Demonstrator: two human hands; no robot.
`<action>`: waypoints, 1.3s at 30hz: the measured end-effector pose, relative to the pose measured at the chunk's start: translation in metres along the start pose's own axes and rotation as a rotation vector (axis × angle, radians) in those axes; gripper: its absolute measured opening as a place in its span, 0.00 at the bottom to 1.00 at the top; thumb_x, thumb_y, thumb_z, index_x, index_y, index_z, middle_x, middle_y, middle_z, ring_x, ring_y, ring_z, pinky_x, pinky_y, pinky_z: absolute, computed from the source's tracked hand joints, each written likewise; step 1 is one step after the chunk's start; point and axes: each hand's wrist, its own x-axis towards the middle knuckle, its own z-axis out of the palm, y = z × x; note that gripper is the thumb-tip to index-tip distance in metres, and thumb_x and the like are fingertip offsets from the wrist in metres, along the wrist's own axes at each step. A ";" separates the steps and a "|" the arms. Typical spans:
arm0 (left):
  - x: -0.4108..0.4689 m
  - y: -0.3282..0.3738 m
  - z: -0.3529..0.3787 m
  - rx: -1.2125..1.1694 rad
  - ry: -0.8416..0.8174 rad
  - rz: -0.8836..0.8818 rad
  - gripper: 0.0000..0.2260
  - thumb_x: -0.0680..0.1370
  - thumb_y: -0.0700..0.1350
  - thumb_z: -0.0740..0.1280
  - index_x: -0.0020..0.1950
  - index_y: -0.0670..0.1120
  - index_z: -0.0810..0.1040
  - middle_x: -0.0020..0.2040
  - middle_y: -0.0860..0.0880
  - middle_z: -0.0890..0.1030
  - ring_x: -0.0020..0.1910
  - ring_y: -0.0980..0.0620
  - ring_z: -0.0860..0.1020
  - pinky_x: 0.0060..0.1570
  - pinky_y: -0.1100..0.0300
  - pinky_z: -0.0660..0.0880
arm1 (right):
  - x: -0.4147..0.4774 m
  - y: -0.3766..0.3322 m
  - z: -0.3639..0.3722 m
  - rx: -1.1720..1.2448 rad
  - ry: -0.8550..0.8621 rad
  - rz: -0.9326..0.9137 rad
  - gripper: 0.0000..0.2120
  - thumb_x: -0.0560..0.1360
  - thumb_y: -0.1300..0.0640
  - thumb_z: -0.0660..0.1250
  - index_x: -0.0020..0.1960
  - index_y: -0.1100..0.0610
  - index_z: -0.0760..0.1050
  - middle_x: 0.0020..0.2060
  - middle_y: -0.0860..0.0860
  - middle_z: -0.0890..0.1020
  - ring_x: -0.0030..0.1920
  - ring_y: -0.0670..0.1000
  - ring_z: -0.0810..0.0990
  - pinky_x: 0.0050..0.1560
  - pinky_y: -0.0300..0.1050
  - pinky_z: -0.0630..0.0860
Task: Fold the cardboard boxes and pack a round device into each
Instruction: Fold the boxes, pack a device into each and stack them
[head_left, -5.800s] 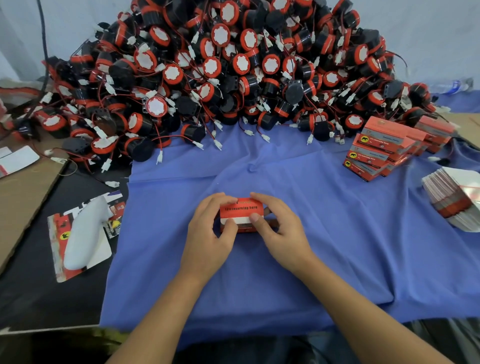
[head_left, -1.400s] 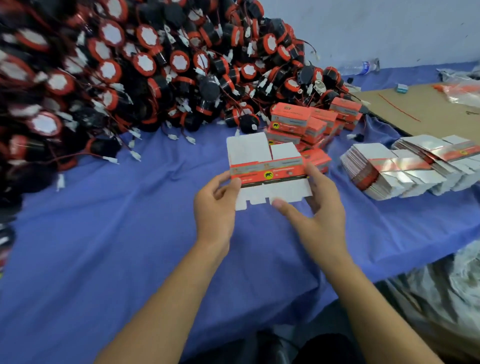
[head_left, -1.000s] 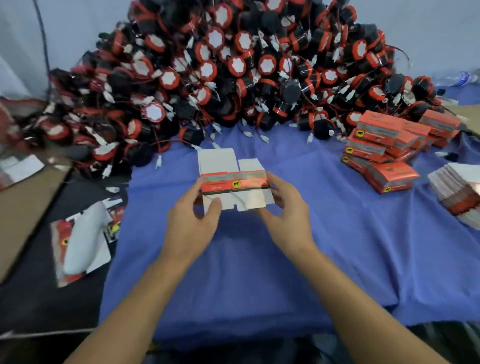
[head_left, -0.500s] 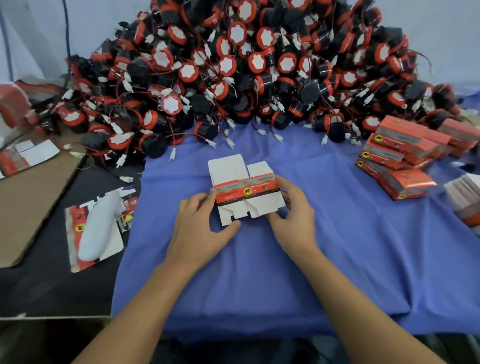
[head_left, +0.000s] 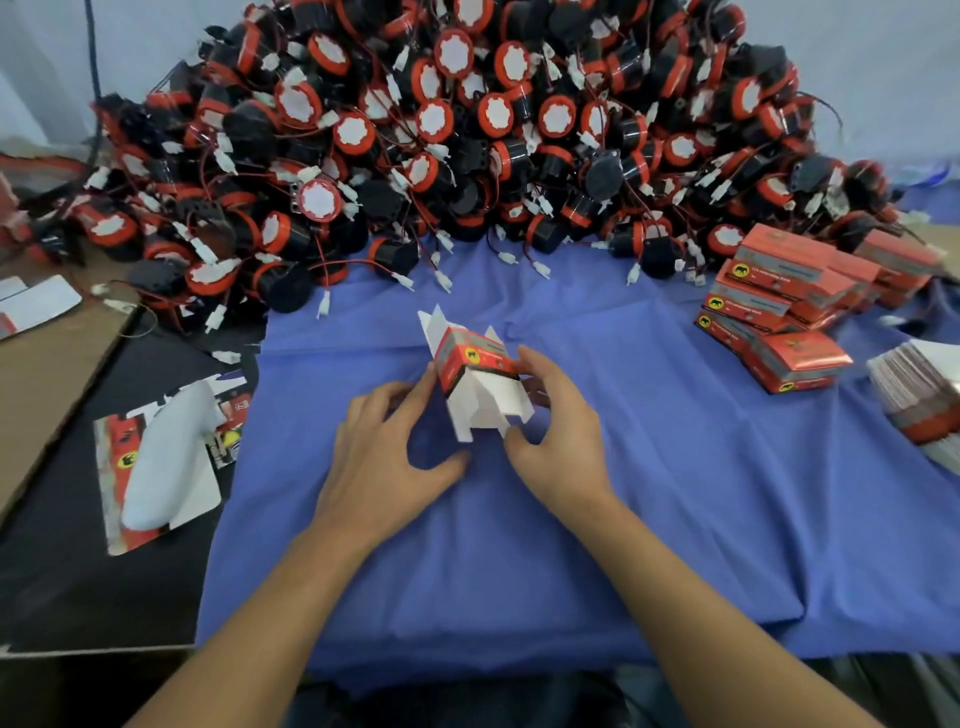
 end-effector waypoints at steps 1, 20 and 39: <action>0.000 0.000 0.000 -0.001 -0.012 0.006 0.43 0.68 0.68 0.66 0.82 0.63 0.59 0.62 0.55 0.74 0.63 0.51 0.69 0.63 0.55 0.70 | 0.000 0.000 0.001 -0.008 -0.021 -0.002 0.35 0.72 0.67 0.71 0.75 0.45 0.69 0.62 0.37 0.78 0.60 0.39 0.78 0.55 0.25 0.71; 0.001 -0.003 0.002 -0.364 0.273 -0.051 0.32 0.72 0.64 0.73 0.71 0.56 0.66 0.63 0.64 0.68 0.63 0.64 0.67 0.53 0.55 0.76 | -0.008 -0.008 -0.001 -0.061 -0.036 -0.192 0.27 0.78 0.64 0.71 0.72 0.46 0.69 0.64 0.38 0.78 0.62 0.31 0.74 0.61 0.25 0.68; -0.009 0.013 -0.016 -0.406 0.170 0.090 0.24 0.78 0.66 0.65 0.68 0.53 0.71 0.65 0.63 0.73 0.68 0.53 0.71 0.66 0.52 0.70 | -0.017 -0.007 0.001 0.111 0.122 -0.483 0.35 0.81 0.52 0.69 0.81 0.45 0.54 0.74 0.49 0.72 0.73 0.53 0.73 0.72 0.50 0.71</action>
